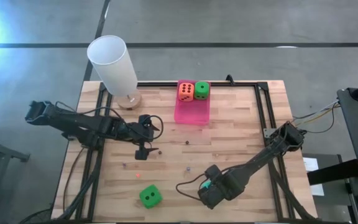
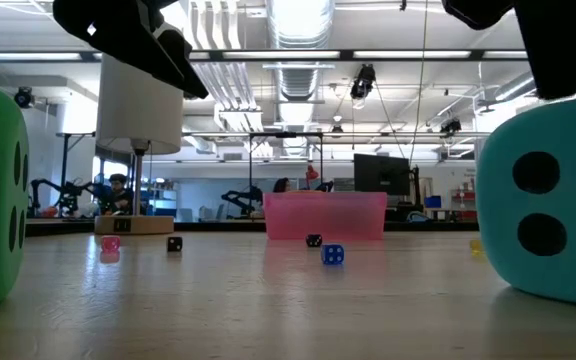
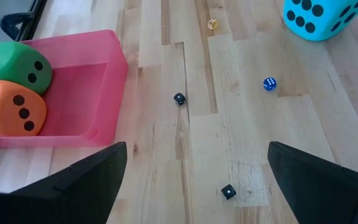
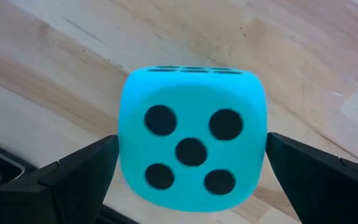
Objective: Pick & Place Dice
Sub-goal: Put the big blue dice into the red container
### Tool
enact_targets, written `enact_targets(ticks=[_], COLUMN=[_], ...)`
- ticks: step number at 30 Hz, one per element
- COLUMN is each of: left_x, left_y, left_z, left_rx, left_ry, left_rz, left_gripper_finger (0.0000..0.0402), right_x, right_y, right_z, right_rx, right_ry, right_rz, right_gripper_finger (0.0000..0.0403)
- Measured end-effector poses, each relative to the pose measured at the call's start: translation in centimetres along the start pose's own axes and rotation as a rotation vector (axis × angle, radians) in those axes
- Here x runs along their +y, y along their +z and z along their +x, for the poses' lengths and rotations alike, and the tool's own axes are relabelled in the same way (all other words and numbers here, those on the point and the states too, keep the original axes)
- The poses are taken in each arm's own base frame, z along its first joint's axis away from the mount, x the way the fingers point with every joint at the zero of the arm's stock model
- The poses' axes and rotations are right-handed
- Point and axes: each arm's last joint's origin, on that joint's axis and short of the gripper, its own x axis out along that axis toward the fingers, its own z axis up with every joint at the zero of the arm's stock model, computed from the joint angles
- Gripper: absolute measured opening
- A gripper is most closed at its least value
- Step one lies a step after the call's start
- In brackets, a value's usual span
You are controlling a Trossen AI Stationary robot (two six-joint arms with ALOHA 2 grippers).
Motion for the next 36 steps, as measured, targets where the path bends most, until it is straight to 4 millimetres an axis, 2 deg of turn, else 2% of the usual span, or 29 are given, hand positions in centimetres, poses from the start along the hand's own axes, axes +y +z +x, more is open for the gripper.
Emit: enact_targets(ticks=[11,25,36], left_x=[0.0,0.0,0.0], left_y=[0.0,0.0,0.0], left_z=[0.0,0.0,0.0], left_rx=[0.0,0.0,0.0], left_ry=[0.0,0.0,0.0], left_rz=[0.0,0.0,0.0], left_gripper_finger=[0.0391,0.0391,0.0391], right_x=[0.5,0.5,0.6], right_y=[0.0,0.4,0.2], right_z=[-0.7,-1.0,-1.3], right_rx=[-0.003,-0.079,-0.112], right_ry=[0.037,0.04,0.048], right_rz=[-0.037,-0.209,-0.263], right_gripper_finger=[0.04,0.04,0.04])
